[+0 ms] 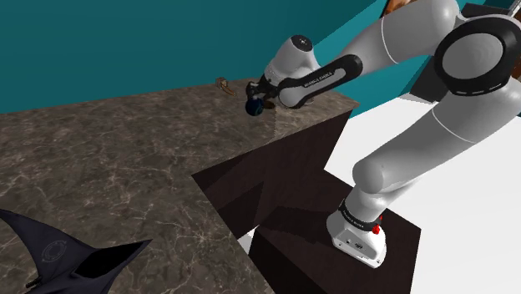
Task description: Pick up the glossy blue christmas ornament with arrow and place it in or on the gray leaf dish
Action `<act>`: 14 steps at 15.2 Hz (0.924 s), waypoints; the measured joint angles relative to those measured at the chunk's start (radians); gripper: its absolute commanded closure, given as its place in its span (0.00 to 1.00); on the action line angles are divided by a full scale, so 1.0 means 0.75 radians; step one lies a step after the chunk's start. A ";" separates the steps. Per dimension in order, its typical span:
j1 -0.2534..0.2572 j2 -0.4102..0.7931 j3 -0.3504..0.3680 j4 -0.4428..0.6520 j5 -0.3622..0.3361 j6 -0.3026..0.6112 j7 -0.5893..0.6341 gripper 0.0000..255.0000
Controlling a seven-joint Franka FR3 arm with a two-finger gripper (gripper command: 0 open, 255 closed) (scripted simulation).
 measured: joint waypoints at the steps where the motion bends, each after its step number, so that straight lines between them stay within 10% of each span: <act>1: 0.013 -0.012 -0.011 0.005 0.020 -0.017 -0.019 1.00; 14: 0.099 -0.085 -0.184 0.112 0.196 -0.187 -0.280 1.00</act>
